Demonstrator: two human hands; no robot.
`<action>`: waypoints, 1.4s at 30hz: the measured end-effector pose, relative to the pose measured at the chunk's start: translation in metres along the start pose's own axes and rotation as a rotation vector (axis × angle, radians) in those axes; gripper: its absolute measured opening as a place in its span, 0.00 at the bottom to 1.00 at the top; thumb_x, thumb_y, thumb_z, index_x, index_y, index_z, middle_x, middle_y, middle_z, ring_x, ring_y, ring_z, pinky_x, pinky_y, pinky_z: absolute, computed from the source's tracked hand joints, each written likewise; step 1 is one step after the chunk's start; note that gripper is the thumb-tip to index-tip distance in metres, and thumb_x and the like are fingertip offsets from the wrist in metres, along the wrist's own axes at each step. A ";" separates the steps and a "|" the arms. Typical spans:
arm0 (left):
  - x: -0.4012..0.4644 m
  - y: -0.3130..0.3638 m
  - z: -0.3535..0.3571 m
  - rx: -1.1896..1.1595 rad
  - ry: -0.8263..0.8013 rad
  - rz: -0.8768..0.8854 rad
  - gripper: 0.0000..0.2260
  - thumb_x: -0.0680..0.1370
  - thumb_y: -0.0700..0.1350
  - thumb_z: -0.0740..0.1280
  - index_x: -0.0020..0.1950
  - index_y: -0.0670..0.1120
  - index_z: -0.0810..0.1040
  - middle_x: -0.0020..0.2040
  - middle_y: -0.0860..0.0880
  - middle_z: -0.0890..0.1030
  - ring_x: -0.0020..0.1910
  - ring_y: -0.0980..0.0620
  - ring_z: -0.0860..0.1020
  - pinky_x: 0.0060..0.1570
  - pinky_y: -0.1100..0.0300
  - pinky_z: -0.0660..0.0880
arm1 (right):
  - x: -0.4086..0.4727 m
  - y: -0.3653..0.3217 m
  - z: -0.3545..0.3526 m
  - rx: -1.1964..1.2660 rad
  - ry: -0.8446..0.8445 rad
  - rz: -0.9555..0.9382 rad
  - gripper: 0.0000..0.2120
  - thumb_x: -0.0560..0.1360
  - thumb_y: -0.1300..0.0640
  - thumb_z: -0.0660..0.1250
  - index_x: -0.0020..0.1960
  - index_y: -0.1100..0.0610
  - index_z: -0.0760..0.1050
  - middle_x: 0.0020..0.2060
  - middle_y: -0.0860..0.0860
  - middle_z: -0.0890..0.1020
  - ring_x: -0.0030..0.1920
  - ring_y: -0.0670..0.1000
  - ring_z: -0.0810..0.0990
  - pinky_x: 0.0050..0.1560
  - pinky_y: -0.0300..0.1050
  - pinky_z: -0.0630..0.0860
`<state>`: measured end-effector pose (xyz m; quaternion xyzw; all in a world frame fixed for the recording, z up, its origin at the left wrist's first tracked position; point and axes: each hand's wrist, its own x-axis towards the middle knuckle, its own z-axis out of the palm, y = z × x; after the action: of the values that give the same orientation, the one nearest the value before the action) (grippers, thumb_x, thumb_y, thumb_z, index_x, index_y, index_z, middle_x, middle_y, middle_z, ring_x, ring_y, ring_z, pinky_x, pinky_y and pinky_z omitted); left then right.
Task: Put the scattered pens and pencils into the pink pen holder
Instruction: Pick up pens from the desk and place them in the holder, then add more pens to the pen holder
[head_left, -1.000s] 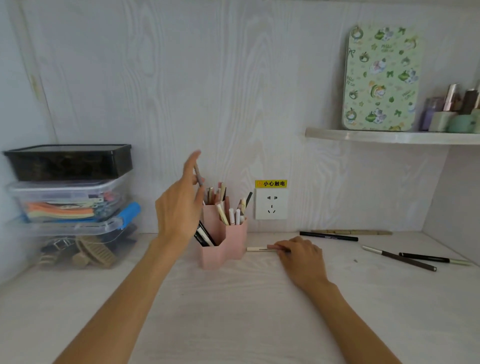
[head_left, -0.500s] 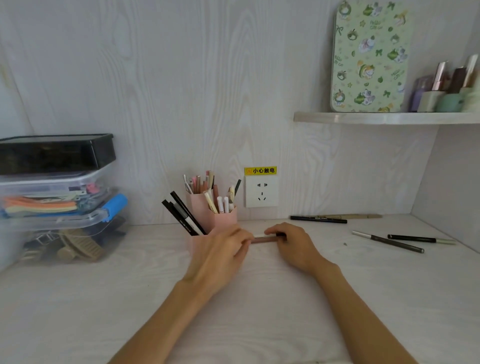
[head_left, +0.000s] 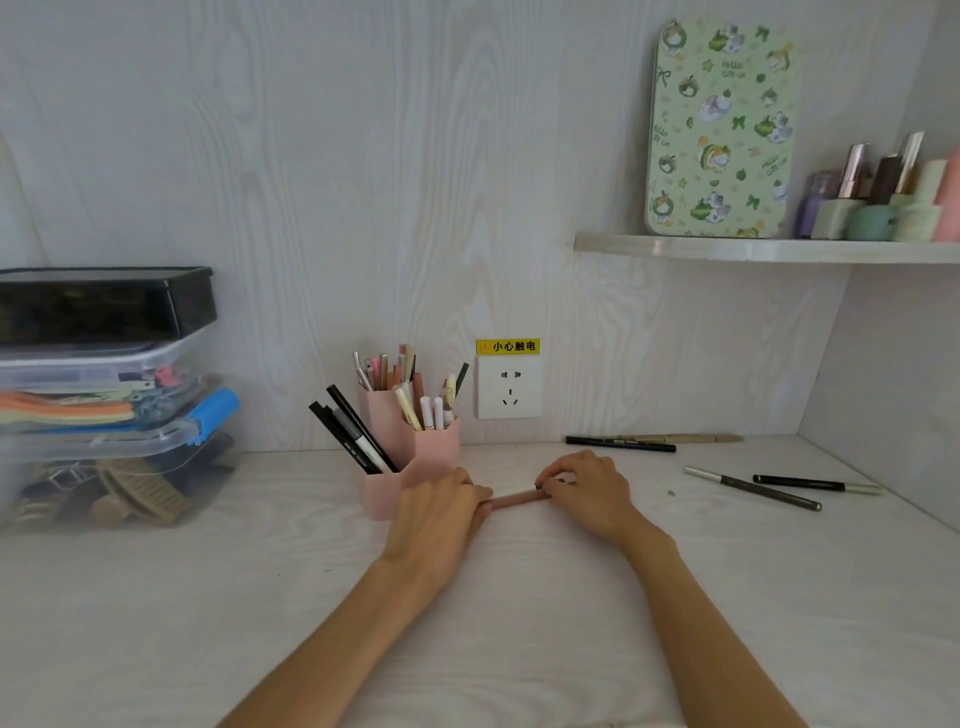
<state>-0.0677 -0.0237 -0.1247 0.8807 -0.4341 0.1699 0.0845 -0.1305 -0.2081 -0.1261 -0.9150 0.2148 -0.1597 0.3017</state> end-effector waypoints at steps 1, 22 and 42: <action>-0.004 -0.003 -0.003 0.032 0.006 0.008 0.14 0.82 0.51 0.53 0.59 0.53 0.76 0.53 0.52 0.77 0.49 0.48 0.77 0.39 0.55 0.69 | 0.000 -0.001 0.000 0.005 -0.029 0.000 0.08 0.73 0.51 0.62 0.45 0.44 0.80 0.58 0.48 0.73 0.63 0.51 0.65 0.68 0.51 0.59; -0.070 -0.089 -0.012 -0.393 0.102 -0.349 0.05 0.74 0.56 0.67 0.48 0.61 0.80 0.41 0.62 0.78 0.38 0.63 0.73 0.33 0.69 0.63 | -0.029 -0.025 -0.022 0.374 -0.118 -0.157 0.03 0.68 0.51 0.73 0.42 0.46 0.84 0.44 0.42 0.85 0.49 0.40 0.81 0.52 0.34 0.71; -0.073 -0.092 -0.025 -0.901 0.804 -0.553 0.08 0.73 0.53 0.71 0.49 0.59 0.74 0.40 0.62 0.80 0.40 0.66 0.78 0.37 0.64 0.74 | 0.023 -0.189 0.020 -0.500 0.395 -0.538 0.14 0.79 0.55 0.55 0.61 0.54 0.74 0.64 0.53 0.73 0.66 0.56 0.66 0.64 0.52 0.62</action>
<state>-0.0418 0.0934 -0.1293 0.7061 -0.1555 0.2594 0.6403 -0.0459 -0.0722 -0.0202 -0.9354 0.0542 -0.3482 -0.0292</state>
